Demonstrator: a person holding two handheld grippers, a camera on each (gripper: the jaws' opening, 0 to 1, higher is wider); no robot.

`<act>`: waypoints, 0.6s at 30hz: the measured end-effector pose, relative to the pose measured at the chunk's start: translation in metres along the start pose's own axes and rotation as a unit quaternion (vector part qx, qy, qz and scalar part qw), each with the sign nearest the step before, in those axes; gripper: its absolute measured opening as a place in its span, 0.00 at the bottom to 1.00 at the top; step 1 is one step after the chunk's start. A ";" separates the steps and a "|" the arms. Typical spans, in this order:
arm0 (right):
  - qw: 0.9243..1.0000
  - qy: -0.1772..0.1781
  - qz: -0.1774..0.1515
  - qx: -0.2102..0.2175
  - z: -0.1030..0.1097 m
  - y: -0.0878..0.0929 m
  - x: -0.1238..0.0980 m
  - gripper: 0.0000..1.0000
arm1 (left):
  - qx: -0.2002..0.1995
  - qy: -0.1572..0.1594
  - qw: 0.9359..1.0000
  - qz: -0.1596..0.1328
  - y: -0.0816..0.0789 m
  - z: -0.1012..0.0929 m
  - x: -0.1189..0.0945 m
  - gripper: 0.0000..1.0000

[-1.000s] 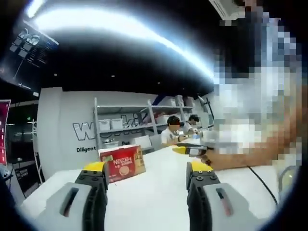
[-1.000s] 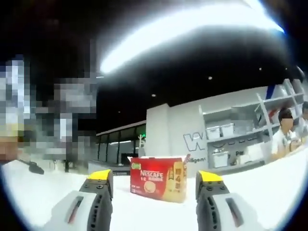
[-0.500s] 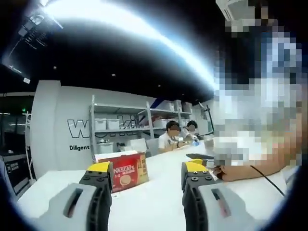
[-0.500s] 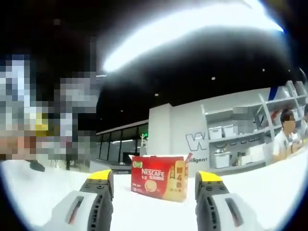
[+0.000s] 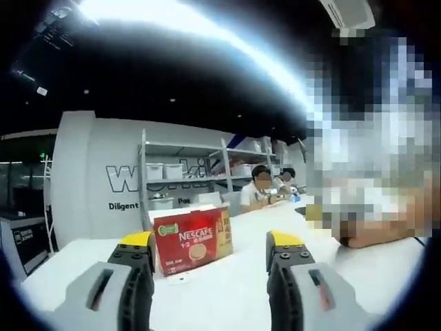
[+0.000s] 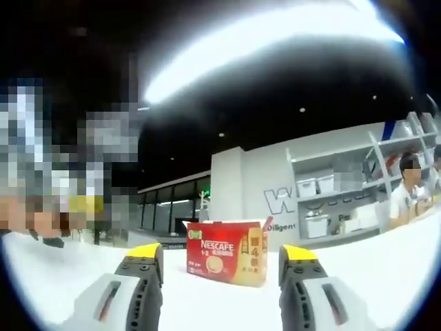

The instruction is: Tear open the coffee pouch, take out the coffee, and pour the coffee from the pouch into the cup

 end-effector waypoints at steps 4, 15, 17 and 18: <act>1.000 0.002 0.006 0.000 0.002 0.000 -0.002 0.67 | -0.018 0.001 1.000 -0.003 0.016 0.008 0.005 0.67; 1.000 0.007 0.014 -0.008 0.010 -0.003 -0.003 0.67 | -0.010 0.000 1.000 0.020 0.048 0.026 0.023 0.69; 1.000 0.006 0.016 -0.009 0.012 -0.003 -0.003 0.67 | -0.015 -0.004 1.000 0.016 0.051 0.030 0.024 0.69; 1.000 0.006 0.017 -0.009 0.013 -0.003 -0.002 0.67 | -0.019 -0.007 1.000 0.017 0.053 0.032 0.025 0.69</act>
Point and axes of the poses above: the point that each gripper's makers call its tool centre point, and the gripper's own axes: x roughly forward along the fingers, z roughly to its left, y roughly out of its underside, the point moved 10 cm from there along -x, roughly backward along the fingers, and after that the axes turned 10 degrees about -y, right-handed, at the moved point
